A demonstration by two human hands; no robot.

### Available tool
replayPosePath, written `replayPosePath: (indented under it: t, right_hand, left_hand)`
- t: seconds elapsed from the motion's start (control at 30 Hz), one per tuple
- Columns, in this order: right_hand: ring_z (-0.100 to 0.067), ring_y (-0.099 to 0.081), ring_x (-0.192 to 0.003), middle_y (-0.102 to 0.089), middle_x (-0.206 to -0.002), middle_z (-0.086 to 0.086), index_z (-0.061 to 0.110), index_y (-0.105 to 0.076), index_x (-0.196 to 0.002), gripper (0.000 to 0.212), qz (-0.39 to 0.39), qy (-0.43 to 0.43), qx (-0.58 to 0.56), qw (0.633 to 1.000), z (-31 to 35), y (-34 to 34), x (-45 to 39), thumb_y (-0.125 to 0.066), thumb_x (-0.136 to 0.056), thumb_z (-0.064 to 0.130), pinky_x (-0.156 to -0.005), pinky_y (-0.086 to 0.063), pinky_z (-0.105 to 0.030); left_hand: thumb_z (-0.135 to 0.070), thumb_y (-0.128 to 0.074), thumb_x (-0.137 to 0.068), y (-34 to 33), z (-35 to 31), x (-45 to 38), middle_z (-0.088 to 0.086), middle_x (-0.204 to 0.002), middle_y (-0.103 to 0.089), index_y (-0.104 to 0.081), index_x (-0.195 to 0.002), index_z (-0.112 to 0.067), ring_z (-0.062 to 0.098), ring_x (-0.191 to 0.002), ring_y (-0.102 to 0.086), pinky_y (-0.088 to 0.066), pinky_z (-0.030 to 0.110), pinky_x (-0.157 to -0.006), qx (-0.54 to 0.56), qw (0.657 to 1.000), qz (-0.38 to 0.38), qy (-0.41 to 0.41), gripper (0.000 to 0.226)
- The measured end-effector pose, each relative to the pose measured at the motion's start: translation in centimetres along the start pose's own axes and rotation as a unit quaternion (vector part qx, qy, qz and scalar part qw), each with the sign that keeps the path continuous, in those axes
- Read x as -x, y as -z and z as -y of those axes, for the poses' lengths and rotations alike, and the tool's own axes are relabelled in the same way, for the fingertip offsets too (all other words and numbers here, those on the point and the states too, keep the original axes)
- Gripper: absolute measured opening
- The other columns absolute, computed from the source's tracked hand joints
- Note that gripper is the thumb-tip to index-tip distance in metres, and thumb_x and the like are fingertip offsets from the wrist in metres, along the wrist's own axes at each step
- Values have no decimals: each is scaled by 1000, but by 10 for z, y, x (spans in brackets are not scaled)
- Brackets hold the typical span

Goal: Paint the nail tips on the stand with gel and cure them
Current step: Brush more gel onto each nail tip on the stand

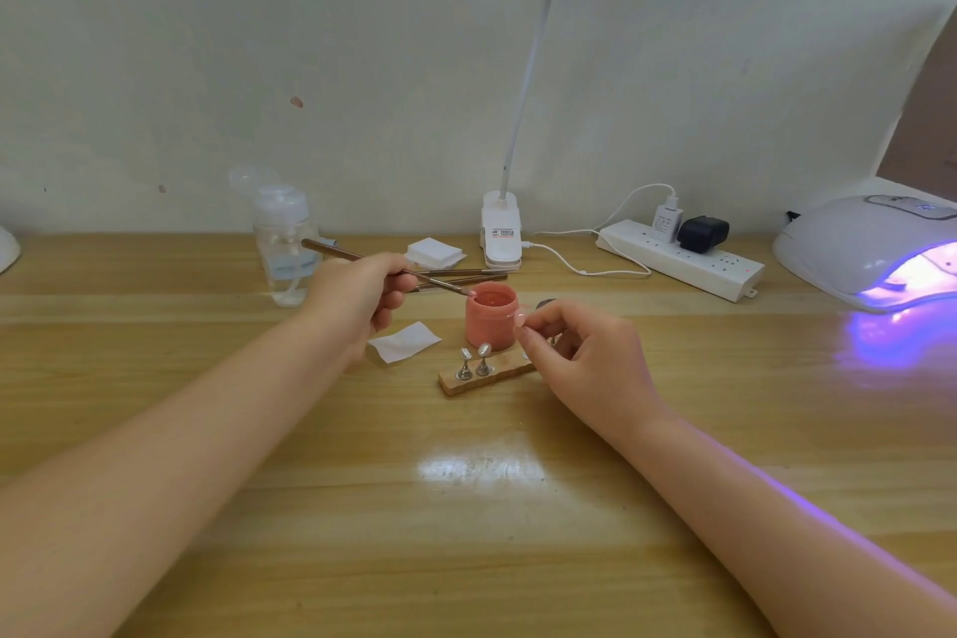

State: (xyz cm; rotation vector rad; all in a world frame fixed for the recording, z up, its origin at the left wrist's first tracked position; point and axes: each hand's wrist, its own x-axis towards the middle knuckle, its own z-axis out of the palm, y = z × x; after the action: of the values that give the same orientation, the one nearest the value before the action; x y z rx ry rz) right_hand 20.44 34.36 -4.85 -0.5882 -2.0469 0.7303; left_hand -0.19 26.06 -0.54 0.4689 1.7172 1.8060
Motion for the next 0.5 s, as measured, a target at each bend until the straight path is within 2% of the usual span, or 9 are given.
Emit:
replayPosePath:
  t: [0.13, 0.27, 0.4, 0.5]
  right_hand:
    - [-11, -49, -49, -67, -72, 10, 17, -71, -81, 3, 0, -4, -3, 1000, -1, 0, 0, -72, -84, 16, -55, -40, -22]
    - [-16, -52, -49, -66, -70, 13, 18, -70, -80, 4, -5, 1, 4, 1000, -1, -1, 0, -72, -84, 18, -53, -42, -23]
    - [-16, -52, -49, -66, -71, 11, 20, -70, -79, 6, -5, -3, -2, 1000, -2, -1, 0, -72, -84, 19, -52, -41, -20]
    - [-16, -53, -50, -67, -72, 11, 22, -69, -78, 7, -4, -5, 3, 1000, -3, 0, 0, -72, -84, 18, -53, -42, -21]
  left_hand:
    - [-14, -67, -87, 10, 2, 9, -4, -57, -68, -68, -81, -10, 4, -47, -56, -44, 16, -44, 51, 997, -23, -57, 8]
    - [-13, -70, -88, 14, 4, 33, 2, -73, -75, -72, -85, -13, 8, -61, -68, -52, 17, -55, 94, 982, 28, -164, 4]
    - [-10, -68, -89, 10, 15, 57, 4, -80, -76, -77, -79, -25, 14, -74, -71, -54, 19, -66, 39, 964, 77, -253, 19]
    - [-13, -64, -92, 10, 26, 74, -1, -80, -75, -74, -82, -28, 11, -76, -71, -54, 17, -67, -28, 944, 94, -317, 20]
